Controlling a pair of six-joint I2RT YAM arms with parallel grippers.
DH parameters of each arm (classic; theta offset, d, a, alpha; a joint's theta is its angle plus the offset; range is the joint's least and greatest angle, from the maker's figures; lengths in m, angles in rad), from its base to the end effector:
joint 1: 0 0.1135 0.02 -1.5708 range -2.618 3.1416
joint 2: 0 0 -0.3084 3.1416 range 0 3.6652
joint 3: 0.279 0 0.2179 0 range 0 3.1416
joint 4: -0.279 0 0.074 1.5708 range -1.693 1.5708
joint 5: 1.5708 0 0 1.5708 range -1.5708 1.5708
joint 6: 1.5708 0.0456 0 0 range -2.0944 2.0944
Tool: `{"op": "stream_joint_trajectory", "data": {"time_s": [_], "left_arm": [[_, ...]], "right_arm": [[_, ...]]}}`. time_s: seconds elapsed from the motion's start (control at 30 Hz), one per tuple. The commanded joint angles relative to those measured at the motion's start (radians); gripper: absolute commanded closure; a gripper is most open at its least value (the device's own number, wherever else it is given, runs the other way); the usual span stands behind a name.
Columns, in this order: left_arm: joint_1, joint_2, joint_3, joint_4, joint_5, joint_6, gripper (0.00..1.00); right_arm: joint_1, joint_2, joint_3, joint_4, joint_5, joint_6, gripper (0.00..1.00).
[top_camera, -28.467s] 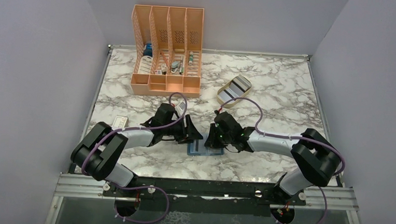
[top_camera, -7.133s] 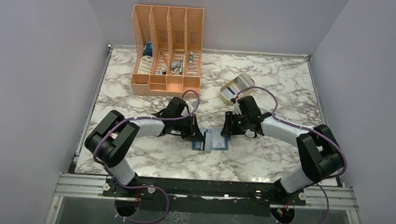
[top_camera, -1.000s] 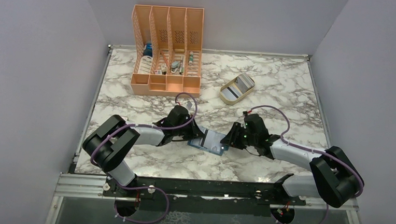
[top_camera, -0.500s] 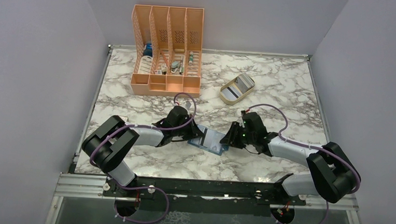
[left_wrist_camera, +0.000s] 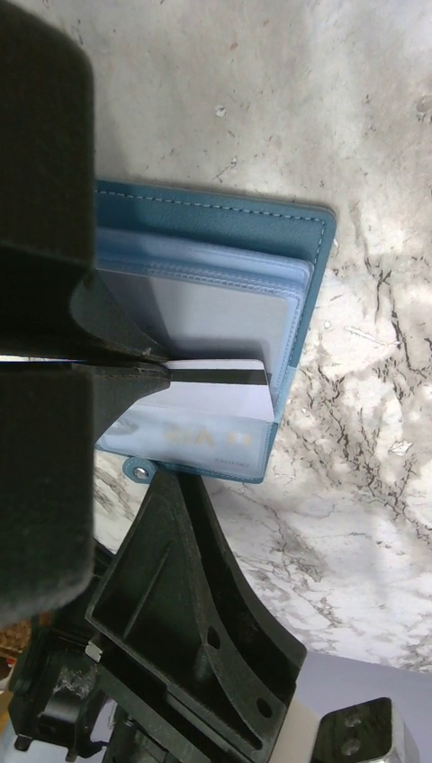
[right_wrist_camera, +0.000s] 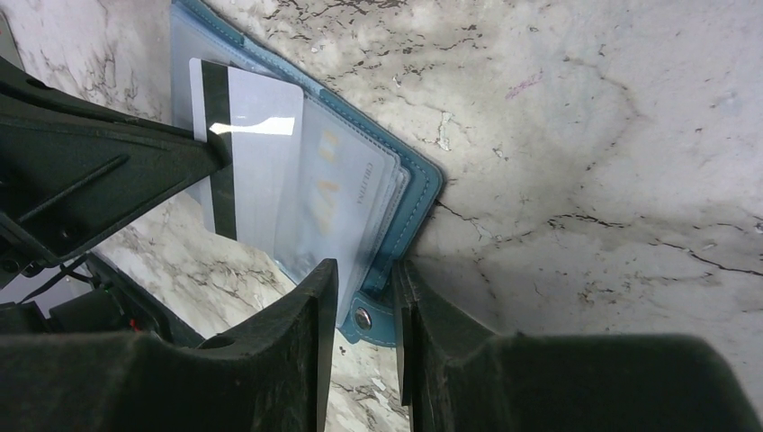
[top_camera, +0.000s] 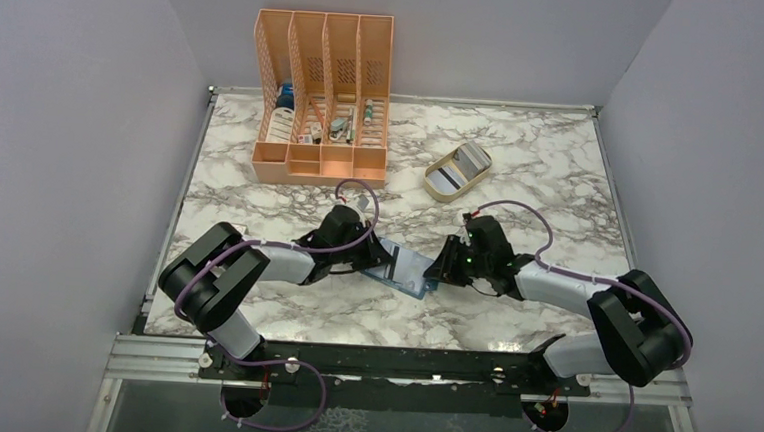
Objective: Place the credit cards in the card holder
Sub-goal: Insert the credit card into the card holder.
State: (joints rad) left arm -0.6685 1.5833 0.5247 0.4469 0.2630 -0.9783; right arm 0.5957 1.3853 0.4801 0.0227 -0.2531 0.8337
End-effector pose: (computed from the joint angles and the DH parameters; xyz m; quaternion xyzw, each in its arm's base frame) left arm 0.2088 -0.1800 0.2009 -0.0759 0.8783 -0.4146 0.2256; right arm 0.1713 0.1299 0.1977 0.0686 0.9323 0.3091 0.1749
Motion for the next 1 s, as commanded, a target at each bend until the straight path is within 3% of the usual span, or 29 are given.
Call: {"op": "stream_joint_trajectory", "data": {"time_s": [0.0, 0.13, 0.53, 0.97], "left_arm": [[0.002, 0.014, -0.033, -0.021, 0.058, 0.087, 1.0], [0.022, 0.03, -0.029, -0.063, 0.115, 0.118, 1.0], [0.023, 0.068, 0.074, -0.225, 0.111, 0.242, 1.0], [0.0, 0.102, 0.116, -0.19, 0.157, 0.194, 1.0]], "right_arm": [[0.012, 0.035, -0.002, -0.051, 0.0, -0.008, 0.71], [0.011, 0.034, -0.006, -0.051, 0.009, -0.013, 0.71], [0.012, 0.055, 0.02, -0.041, 0.025, -0.039, 0.73], [0.01, 0.051, 0.05, -0.011, 0.045, -0.061, 0.73]]}}
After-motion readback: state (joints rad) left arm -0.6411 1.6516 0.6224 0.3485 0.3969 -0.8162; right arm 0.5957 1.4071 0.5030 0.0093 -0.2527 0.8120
